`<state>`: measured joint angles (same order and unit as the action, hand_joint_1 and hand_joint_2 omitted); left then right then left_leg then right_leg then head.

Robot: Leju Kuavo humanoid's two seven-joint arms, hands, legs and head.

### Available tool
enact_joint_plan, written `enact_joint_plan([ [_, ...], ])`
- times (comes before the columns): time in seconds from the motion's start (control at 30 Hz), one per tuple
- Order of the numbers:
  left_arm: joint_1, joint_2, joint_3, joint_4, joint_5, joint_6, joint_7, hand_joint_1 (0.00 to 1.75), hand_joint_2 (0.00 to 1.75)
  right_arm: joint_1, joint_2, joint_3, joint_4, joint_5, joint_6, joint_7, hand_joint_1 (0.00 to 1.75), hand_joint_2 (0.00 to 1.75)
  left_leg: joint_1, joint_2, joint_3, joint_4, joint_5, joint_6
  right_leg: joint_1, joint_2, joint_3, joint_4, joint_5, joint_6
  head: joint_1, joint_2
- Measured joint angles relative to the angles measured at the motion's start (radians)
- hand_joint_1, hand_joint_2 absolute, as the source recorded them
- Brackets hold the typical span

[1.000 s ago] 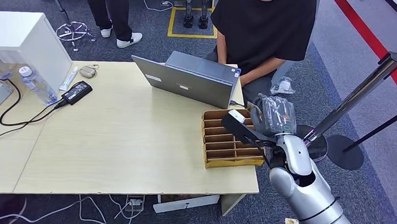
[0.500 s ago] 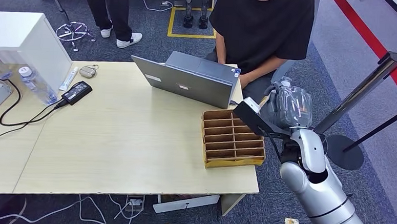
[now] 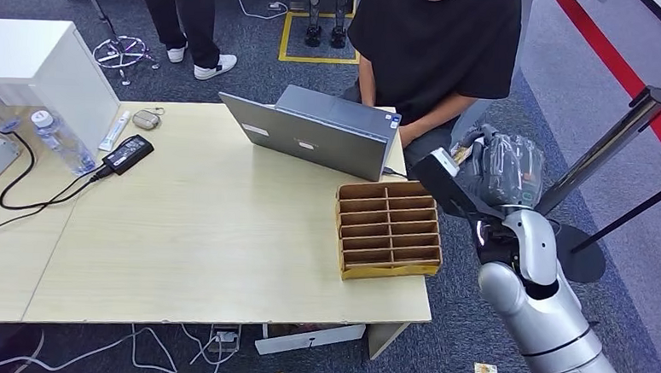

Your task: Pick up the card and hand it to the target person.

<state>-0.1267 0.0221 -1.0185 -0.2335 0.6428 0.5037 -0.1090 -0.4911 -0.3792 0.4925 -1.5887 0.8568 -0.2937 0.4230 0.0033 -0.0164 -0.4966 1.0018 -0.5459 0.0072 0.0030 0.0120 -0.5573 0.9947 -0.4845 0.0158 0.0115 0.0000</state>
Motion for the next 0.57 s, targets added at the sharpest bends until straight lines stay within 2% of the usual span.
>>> enact_joint_plan([
  [0.2,-0.001,0.000,0.000,0.000,-0.006,0.003,0.001,0.00,0.00,0.000,0.002,-0.023,0.048,-0.068,-0.081,-0.026,1.62,1.75,0.000,0.000,0.000,0.000,0.000,0.000,0.000,0.000,0.000,0.000,0.000,0.000,0.000,0.000],
  [0.3,-0.001,-0.001,0.000,0.000,-0.008,0.004,0.001,0.00,0.00,0.000,0.006,-0.041,0.091,-0.121,-0.170,-0.046,1.69,1.75,0.000,0.000,-0.001,0.000,0.000,0.000,0.000,0.000,0.000,0.000,0.000,0.000,0.000,0.000],
  [0.47,-0.001,-0.001,0.000,0.000,-0.013,0.005,0.003,0.00,0.00,0.005,0.016,-0.086,0.152,-0.137,-0.341,-0.061,1.69,1.75,0.000,0.000,0.000,0.000,0.000,0.000,0.000,0.000,0.000,0.000,0.000,0.000,0.000,0.000],
  [0.57,-0.001,-0.003,0.000,0.000,-0.014,0.005,0.010,0.00,0.00,0.012,0.021,-0.111,0.174,-0.109,-0.381,-0.069,1.72,1.75,0.000,0.000,0.000,0.000,0.000,0.000,0.000,0.000,0.000,0.000,0.000,0.000,0.000,0.000],
])
